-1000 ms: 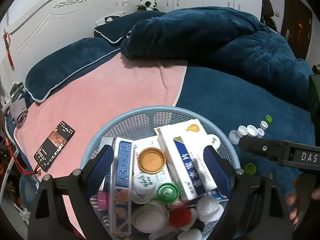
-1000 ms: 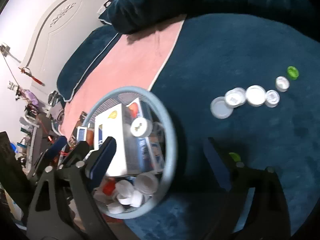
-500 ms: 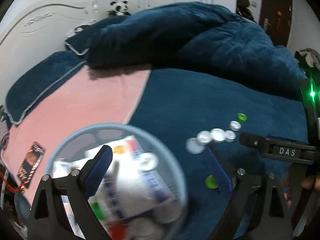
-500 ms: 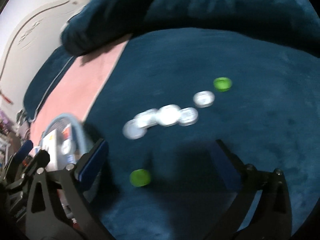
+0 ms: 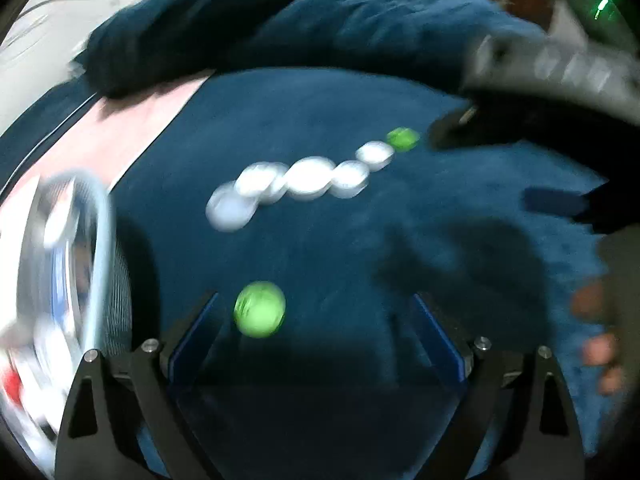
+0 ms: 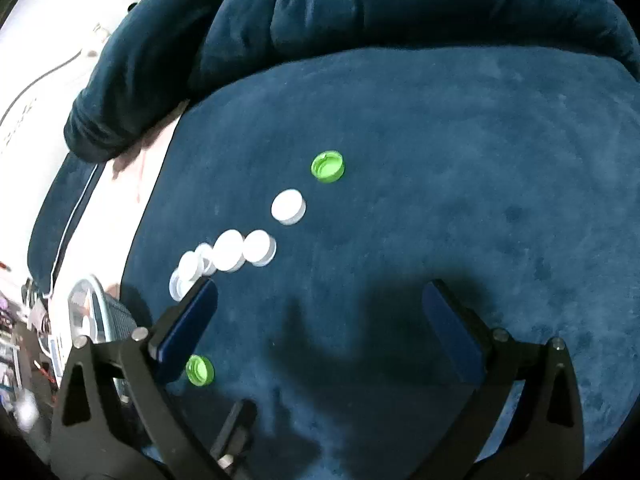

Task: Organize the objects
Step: 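Move both tools back to the remaining caps, then grasp the green cap with the left tool while the right tool grasps a white printed cap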

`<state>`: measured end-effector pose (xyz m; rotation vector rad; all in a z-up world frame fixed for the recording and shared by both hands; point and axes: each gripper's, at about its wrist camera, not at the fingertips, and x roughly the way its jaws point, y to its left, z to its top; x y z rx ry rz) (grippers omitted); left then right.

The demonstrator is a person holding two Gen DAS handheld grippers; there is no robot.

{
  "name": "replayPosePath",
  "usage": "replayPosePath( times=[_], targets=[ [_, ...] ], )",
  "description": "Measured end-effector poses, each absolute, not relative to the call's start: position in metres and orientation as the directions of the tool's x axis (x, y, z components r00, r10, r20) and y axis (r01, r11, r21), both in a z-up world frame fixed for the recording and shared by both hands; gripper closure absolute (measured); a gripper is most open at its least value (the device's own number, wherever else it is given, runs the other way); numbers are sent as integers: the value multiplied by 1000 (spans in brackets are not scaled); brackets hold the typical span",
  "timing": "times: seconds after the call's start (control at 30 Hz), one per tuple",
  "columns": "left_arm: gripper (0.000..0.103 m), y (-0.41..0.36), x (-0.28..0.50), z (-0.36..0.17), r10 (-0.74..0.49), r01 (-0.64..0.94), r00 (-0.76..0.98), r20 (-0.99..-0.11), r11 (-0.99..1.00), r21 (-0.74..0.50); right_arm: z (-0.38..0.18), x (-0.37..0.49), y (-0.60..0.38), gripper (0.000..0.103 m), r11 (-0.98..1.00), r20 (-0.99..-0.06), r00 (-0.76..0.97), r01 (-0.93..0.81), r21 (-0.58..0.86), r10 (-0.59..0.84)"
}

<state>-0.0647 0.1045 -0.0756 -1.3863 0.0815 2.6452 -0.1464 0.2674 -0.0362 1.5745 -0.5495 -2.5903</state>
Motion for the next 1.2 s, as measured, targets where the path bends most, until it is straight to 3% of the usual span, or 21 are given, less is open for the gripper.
replayPosePath(
  times=[0.13, 0.23, 0.3, 0.33, 0.37, 0.4, 0.43, 0.7, 0.8, 0.93, 1.03, 1.1, 1.17, 1.2],
  targets=[
    [9, 80, -65, -98, 52, -15, -556, -829, -999, -52, -42, -141, 263, 0, -941, -855, -458, -101, 323, -244],
    [10, 70, -77, -101, 94, -14, -549, -830, -995, -104, -46, -139, 259, 0, -950, -863, -445, -75, 304, -241],
    [29, 65, -85, -99, 117, -25, -562, -819, -992, -125, -51, -140, 256, 0, -955, -869, -434, -60, 291, -237],
    [34, 64, -88, -100, 120, -29, -555, -823, -992, -125, -52, -141, 255, 0, -956, -871, -431, -58, 287, -235],
    [53, 63, -91, -101, 122, -31, -547, -828, -992, -126, -54, -141, 255, 0, -958, -873, -429, -57, 282, -232],
    [66, 63, -93, -103, 117, -33, -539, -834, -992, -118, -55, -143, 256, 0, -959, -874, -427, -56, 279, -230],
    [71, 63, -93, -103, 117, -38, -537, -835, -993, -115, -57, -145, 257, 0, -960, -877, -425, -57, 274, -225],
    [73, 63, -89, -77, 215, -133, -527, -822, -976, -170, -75, -167, 230, 2, -986, -890, -424, 56, 160, -169],
    [73, 60, -81, -50, 256, -175, -551, -794, -966, -190, -81, -178, 217, 13, -984, -887, -425, 98, 150, -178],
    [73, 47, -79, -15, 263, -189, -609, -749, -964, -184, -89, -198, 206, 20, -984, -888, -424, 105, 147, -178],
    [73, 36, -79, 6, 233, -198, -652, -722, -971, -134, -92, -210, 196, 34, -982, -887, -425, 137, 133, -180],
    [73, 30, -79, 13, 217, -201, -664, -715, -974, -108, -93, -212, 190, 59, -980, -889, -424, 168, 111, -173],
    [73, 26, -79, 15, 211, -197, -670, -712, -975, -103, -91, -209, 187, 72, -973, -884, -426, 199, 116, -192],
    [73, 22, -81, 15, 213, -192, -666, -715, -975, -112, -90, -206, 185, 72, -969, -882, -425, 213, 123, -205]
  ],
)
